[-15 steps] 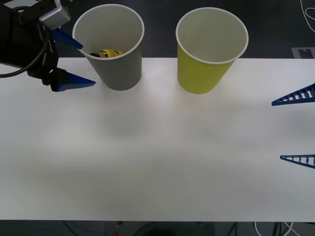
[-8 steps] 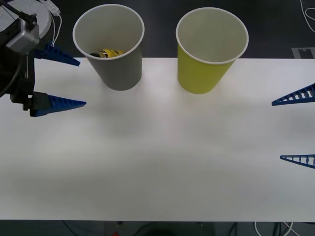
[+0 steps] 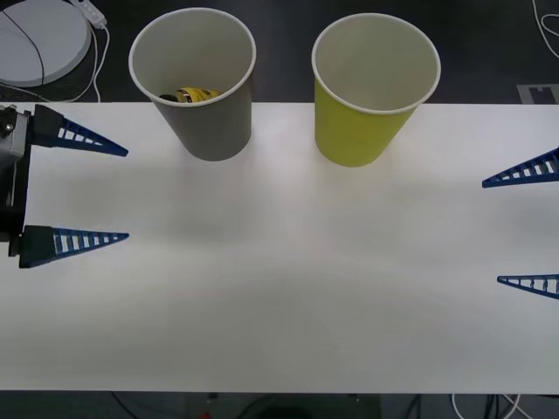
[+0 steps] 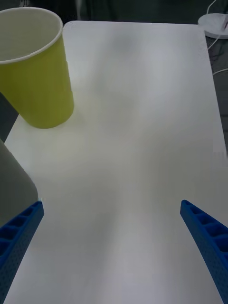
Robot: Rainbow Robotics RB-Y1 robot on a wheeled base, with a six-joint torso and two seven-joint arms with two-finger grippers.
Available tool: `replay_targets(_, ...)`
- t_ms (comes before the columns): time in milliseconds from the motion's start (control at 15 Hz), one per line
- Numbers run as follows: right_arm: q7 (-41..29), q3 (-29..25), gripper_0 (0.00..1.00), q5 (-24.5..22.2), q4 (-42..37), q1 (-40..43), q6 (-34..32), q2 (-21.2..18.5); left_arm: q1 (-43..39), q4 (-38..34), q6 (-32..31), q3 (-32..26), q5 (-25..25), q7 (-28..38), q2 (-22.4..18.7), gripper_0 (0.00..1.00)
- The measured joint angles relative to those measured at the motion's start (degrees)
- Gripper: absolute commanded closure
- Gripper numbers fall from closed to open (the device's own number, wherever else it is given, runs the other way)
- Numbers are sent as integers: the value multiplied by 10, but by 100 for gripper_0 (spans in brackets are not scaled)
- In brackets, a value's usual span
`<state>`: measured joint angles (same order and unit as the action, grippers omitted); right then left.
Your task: Put the can into the green bin and the plastic bottle into the gray bin
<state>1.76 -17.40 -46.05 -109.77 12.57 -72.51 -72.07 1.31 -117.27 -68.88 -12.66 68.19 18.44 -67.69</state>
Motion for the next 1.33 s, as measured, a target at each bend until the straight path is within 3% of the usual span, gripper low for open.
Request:
replay_targets(333, 0, 0, 0, 0, 0, 0, 0, 0, -88, -77, 0, -64, -1, -4, 26, 0)
replay_targets(1333, 0, 0, 0, 0, 0, 0, 0, 0, -82, -87, -12, -47, -18, 24, 28, 0)
